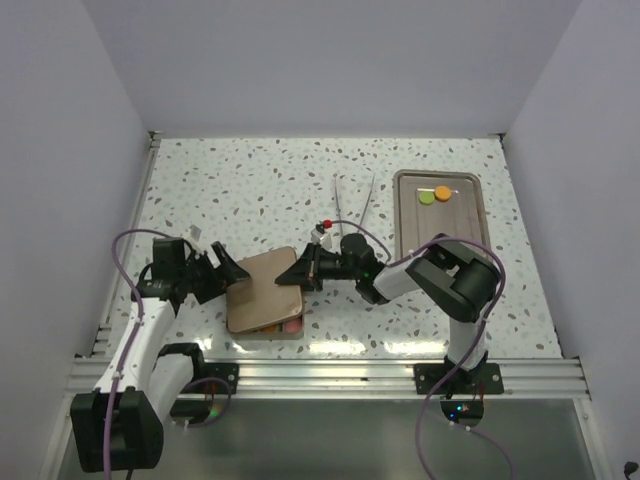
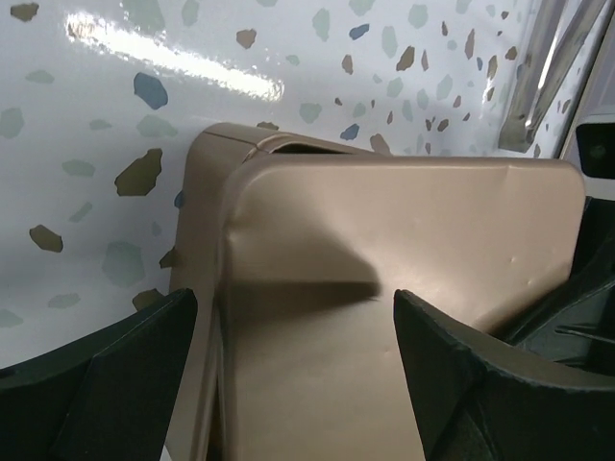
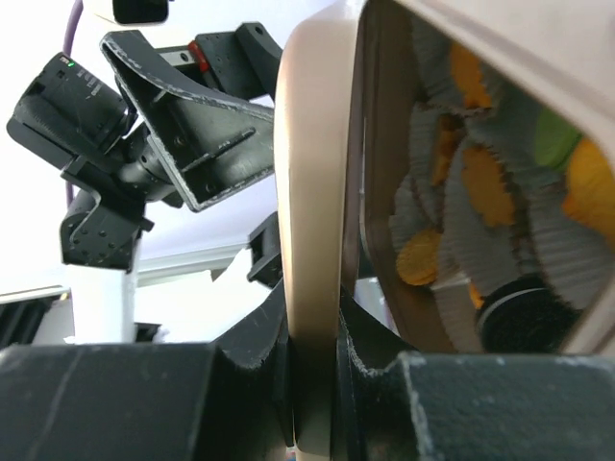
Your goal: Pack the cookies
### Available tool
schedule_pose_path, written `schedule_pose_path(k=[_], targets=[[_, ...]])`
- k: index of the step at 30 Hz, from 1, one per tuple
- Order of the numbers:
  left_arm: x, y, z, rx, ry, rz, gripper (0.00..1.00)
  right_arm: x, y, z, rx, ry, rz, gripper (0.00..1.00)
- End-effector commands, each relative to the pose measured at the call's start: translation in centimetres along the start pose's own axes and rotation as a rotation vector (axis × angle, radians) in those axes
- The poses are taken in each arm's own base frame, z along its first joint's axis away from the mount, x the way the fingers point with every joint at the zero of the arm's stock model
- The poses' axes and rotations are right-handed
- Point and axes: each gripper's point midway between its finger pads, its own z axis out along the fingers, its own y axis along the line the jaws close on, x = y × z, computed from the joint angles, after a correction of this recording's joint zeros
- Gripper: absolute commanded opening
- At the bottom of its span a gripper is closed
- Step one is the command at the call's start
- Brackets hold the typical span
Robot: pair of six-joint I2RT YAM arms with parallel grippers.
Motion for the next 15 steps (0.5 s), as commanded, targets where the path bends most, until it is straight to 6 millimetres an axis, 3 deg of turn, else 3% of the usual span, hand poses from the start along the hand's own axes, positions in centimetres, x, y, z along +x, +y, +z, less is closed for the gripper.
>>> schedule_pose_path(k=[1,4,12,15], targets=[[0.1,-0.1,0.6,0.022,0.003,-0.036,0.88,-0.3,-1.9,0.5,0.054,-0.018,-0.042,0.00],[-0.1,-0.1,0.8,0.022,0.000,-0.035,0.88,-0.1,-2.9,0.5,0.099,-0.003,-0.038,0.08],[-1.0,-0.5,1.7,0.013,-0.005,-0.025,0.87,0.4,-4.7,-0.3,0.239,0.034,-0.084,0.63],[-1.4,-0.7,1.9,0.005,-0.008,-0.011,0.87,0.5,-4.8,-0.6,0.273,0.039,-0.101,0.70]])
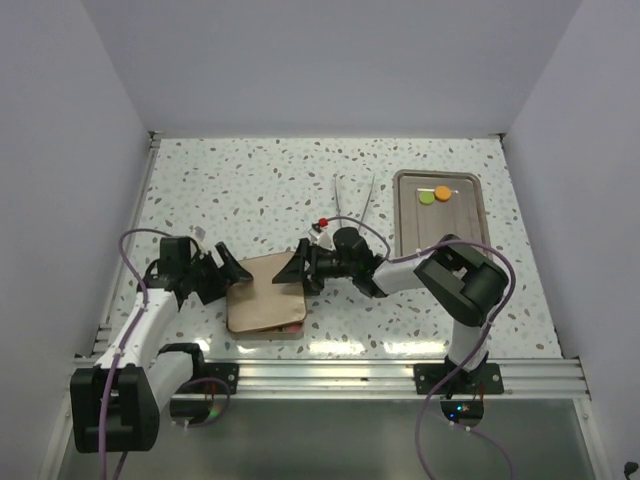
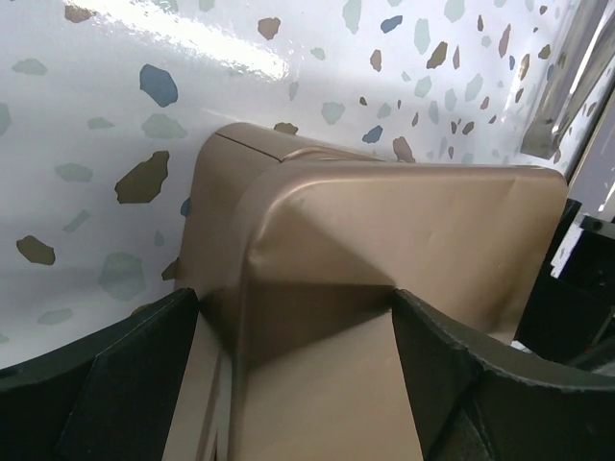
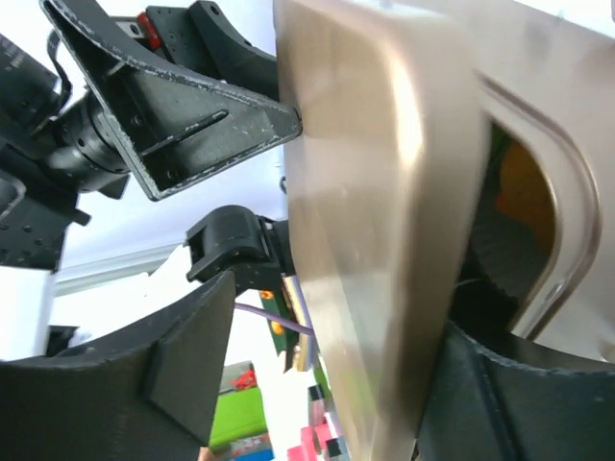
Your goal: Pack the cookies
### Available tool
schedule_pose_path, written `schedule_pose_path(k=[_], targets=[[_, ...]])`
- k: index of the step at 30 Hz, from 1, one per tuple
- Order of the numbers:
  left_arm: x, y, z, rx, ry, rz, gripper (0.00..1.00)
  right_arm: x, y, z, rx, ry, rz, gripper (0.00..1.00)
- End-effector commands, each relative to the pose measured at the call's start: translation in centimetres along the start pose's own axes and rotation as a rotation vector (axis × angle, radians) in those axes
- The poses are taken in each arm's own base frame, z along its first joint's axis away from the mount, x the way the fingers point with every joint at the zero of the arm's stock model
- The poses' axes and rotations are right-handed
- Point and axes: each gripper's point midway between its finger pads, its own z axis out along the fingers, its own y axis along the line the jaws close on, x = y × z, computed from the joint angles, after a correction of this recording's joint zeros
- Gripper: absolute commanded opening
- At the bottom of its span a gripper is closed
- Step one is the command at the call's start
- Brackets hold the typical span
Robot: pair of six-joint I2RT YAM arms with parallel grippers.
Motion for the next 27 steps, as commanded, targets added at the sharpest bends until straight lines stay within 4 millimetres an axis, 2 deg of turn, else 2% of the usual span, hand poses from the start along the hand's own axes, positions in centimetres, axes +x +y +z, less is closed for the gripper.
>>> schedule_pose_path(k=[1,3,5,7,8,10,11,12,14,20,22,23,24,26,27], targets=[[-2.3,-1.7,-0.1,0.037,-0.066,0.036,0.87,0.8,-2.6,-0.5,0.134,0.024,-0.031,0.71],[-2.5,-1.8,-0.1,0.035,-0.073,0.043,0.87,0.8,-2.4,-0.8,0.166,0.030,-0.043,0.74],[-2.6,-1.7,0.0,0.030,-0.075,0.047,0.87,1.1,-3.5,-1.3,0.238,0.045,-0.061,0.75],[-2.7,-1.7,0.0,0.026,-0.076,0.049,0.87,1.0,-3.2,-1.8,0.281,0.049,-0.089,0.76],[-2.7,-1.6,0.1,0.024,-0.075,0.054,0.87,1.2,-4.2,-2.5,0.340,0.059,-0.098,0.76],[-2.9,-1.6,0.0,0.022,-0.084,0.055,0.87,1.0,-4.0,-3.2,0.390,0.059,-0.128,0.76],[-3.0,-1.7,0.0,0.023,-0.089,0.059,0.87,1.3,-4.9,-3.9,0.444,0.070,-0.136,0.76],[-3.0,-1.6,0.0,0.019,-0.089,0.059,0.87,1.2,-4.7,-4.1,0.459,0.069,-0.146,0.76],[-2.9,-1.5,0.0,0.019,-0.090,0.063,0.86,1.8,-5.5,-4.9,0.509,0.098,-0.151,0.76],[-2.8,-1.5,-0.2,0.019,-0.101,0.067,0.86,2.4,-6.3,-5.6,0.606,0.149,-0.172,0.77],[-2.8,-1.4,-0.3,0.016,-0.103,0.069,0.86,2.1,-5.9,-5.5,0.634,0.154,-0.210,0.78],[-2.8,-1.4,-0.4,0.016,-0.106,0.068,0.86,2.3,-6.3,-6.1,0.675,0.167,-0.204,0.79],[-2.8,-1.4,-0.4,0.015,-0.107,0.068,0.86,1.7,-5.8,-6.1,0.684,0.154,-0.231,0.81],[-2.9,-1.5,-0.5,0.017,-0.112,0.071,0.86,1.7,-5.8,-7.0,0.736,0.164,-0.234,0.83],[-2.9,-1.6,-0.6,0.018,-0.114,0.071,0.86,1.3,-5.1,-7.0,0.739,0.157,-0.251,0.85]])
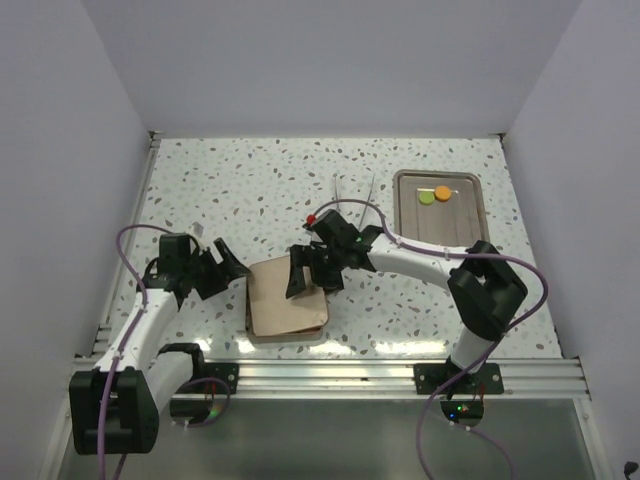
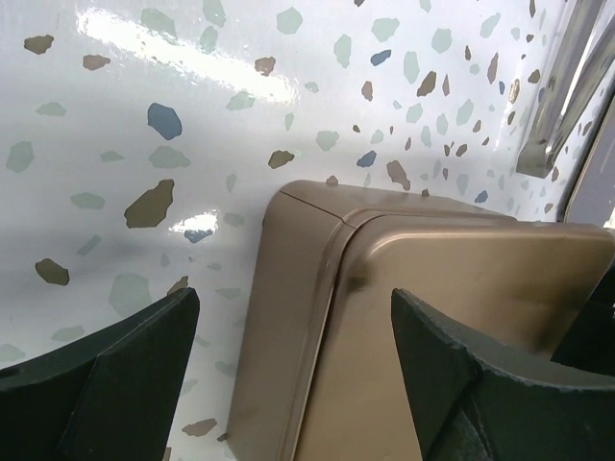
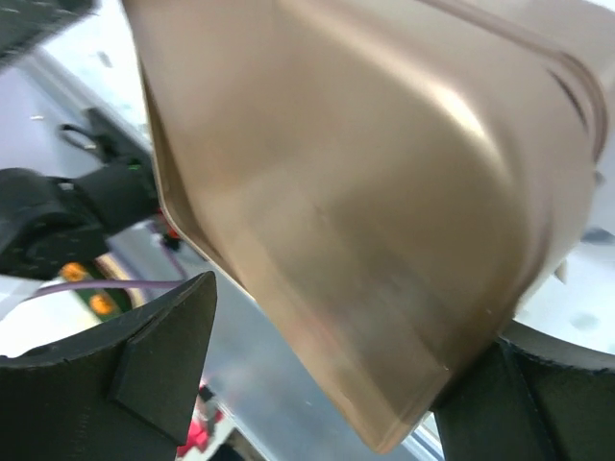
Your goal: Pack the cookies
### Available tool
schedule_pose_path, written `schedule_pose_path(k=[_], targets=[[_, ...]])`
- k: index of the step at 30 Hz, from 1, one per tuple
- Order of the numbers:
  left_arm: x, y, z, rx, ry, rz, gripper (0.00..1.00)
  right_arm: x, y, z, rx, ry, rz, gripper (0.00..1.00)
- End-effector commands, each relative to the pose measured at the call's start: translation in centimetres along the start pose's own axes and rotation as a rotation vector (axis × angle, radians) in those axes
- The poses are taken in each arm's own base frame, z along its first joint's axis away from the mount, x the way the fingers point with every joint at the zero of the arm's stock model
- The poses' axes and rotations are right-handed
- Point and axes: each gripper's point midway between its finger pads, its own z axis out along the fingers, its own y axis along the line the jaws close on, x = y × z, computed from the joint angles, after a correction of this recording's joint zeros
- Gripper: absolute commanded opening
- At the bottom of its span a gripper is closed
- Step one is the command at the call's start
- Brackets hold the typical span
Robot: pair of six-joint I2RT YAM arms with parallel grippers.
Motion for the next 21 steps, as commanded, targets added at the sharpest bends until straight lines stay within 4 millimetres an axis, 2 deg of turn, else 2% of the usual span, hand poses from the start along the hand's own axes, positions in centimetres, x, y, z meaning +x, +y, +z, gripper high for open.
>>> schedule_pose_path(k=[1,10,14,16,21], targets=[[-1.7,-1.3,-0.6,0.031,-0.064,0.044,0.86,1.1,-4.0,-1.5,0.233,0.056,-0.031,0.85],[-1.7,-1.5,-1.0,0.035,-0.078,0.049,0.86,0.2,-4.7,-4.5,0.389,0.074,-0.089,0.89],[-1.8,-1.4,-1.1,0.034,-0.081,0.048,0.86,-0.5,-4.0,-5.9,0.414,0.050,-0.111,0.92],[-1.7,-1.5,-1.1,0.036,-0.079,0.051,0.86,-0.6,-3.7,-6.5,0.418,0.043,-0.107,0.97],[-2.1,-1.7,-1.2,0.040,-0.086,0.062,0.86,-0.5,-3.5,-7.3,0.425,0.029,-0.103,0.98]])
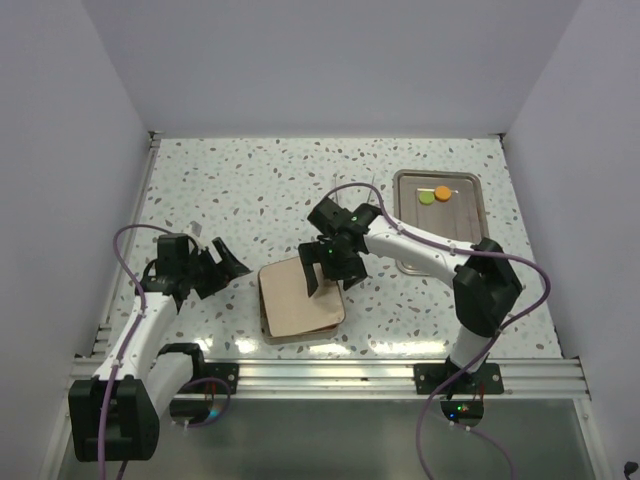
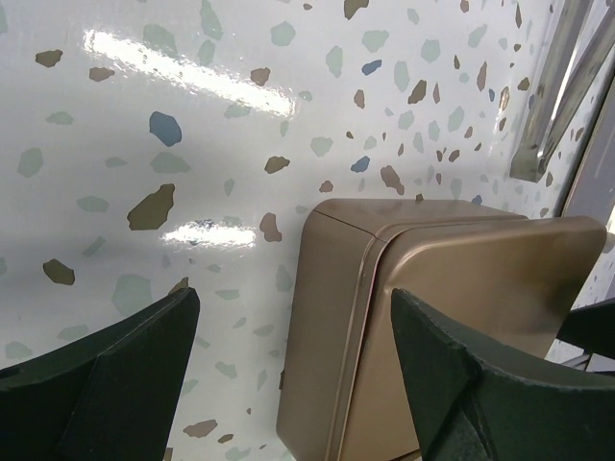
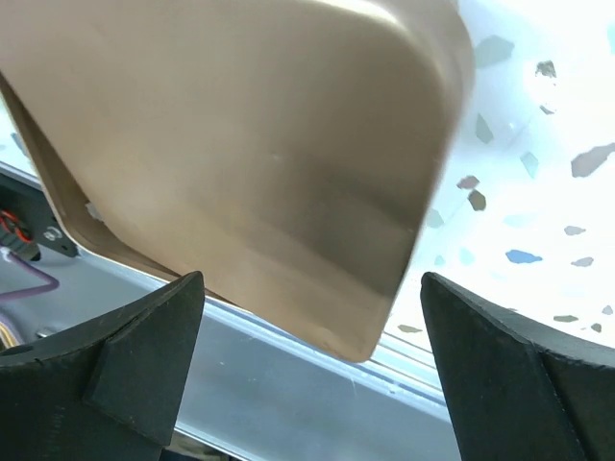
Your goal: Pack the cookies
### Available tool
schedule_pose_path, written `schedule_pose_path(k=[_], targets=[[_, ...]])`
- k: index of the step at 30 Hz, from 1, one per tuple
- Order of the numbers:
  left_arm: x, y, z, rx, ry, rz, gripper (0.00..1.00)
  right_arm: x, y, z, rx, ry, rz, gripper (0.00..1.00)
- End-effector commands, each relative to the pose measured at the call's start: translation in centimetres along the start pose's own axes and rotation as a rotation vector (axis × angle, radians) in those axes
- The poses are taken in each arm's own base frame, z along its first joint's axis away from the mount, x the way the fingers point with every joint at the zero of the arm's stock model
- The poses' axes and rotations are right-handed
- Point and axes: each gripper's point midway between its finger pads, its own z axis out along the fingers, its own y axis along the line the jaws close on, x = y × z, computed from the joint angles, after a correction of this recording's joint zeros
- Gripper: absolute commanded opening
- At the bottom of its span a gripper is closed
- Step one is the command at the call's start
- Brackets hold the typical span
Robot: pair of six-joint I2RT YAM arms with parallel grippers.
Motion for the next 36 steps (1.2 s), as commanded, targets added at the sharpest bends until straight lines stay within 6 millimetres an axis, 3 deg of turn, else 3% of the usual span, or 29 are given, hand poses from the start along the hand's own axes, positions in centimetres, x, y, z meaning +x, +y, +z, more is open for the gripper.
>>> schedule_pose_path(k=[1,6,10,16,28,36], targets=[[-1.7,-1.5,-0.6,0.035,-0.050,0.047,0.86,-0.2,-0.4,-2.2,0.023,-0.037,-0.006,0.98],[-1.8,-1.6,-0.6,0.044,-0.052,0.055,0.86,-0.2,-0.7,-2.5,0.041,-0.049,0.002,0.94],[-1.7,-1.8,-0.7,0.051,-0.053,0.056,0.86,-0.4,-1.1,-3.0,0.054,-0.080,0.008,0.83],[-1.7,-1.9,-1.0,0.057,-0.059,0.063,0.86,-0.1,-1.3,-2.0,0.056,-0.059,0.017,0.66],[-1.5,-2.1,-1.6,0.059,-0.056,0.063,0.86,-0.1,-1.6,0.2,0.070,-0.037,0.025,0.43],[-1.4,-2.0,-1.6,0.056,-0.055,0.064,0.85,0.1,-1.6,0.7,0.062,-0.030,0.032,0.35]])
